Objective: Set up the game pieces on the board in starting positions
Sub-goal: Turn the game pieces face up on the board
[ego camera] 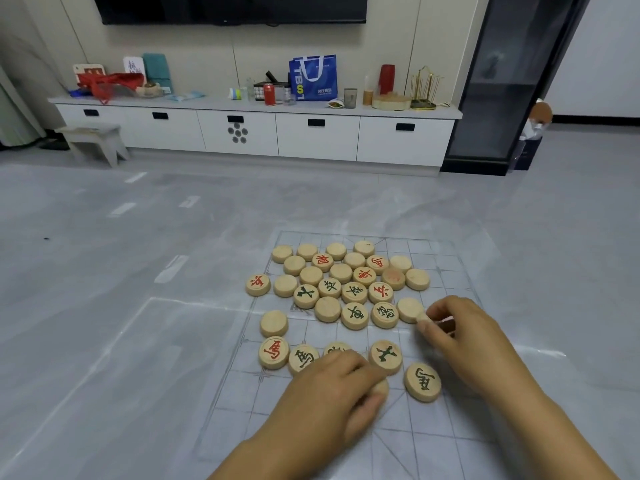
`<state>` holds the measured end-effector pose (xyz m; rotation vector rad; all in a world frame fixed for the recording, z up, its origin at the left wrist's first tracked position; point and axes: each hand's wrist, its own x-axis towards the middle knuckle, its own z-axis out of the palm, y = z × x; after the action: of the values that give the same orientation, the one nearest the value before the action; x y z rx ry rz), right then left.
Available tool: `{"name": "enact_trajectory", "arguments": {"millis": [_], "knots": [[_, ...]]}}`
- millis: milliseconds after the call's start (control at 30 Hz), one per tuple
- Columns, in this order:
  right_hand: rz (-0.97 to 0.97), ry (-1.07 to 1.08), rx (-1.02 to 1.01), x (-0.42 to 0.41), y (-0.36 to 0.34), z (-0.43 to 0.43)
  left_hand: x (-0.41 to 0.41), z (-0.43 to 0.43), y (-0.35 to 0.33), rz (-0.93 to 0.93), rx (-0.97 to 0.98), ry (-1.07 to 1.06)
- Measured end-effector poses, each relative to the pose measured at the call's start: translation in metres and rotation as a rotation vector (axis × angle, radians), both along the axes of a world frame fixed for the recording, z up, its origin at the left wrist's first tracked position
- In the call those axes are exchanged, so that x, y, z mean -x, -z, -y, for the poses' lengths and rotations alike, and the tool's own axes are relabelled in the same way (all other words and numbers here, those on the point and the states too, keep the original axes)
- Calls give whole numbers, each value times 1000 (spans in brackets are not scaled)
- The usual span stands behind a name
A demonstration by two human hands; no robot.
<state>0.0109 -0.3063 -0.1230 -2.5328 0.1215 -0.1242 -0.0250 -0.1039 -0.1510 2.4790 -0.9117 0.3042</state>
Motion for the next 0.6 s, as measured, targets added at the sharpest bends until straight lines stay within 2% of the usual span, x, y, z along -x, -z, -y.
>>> {"name": "enact_trajectory", "arguments": {"millis": [167,367,500,600], "knots": [[-5,-24,-39,4,-3,-2,0,-5,0,-151,137,-80],[11,18,-37,-2,4,-1,-1,-8,1,-161,115,-132],[28,33,115,-5,13,1,0,-12,-1,-281,45,-67],[113,-58,156,-9,17,-1,-2,-13,-2,-268,144,-76]]}}
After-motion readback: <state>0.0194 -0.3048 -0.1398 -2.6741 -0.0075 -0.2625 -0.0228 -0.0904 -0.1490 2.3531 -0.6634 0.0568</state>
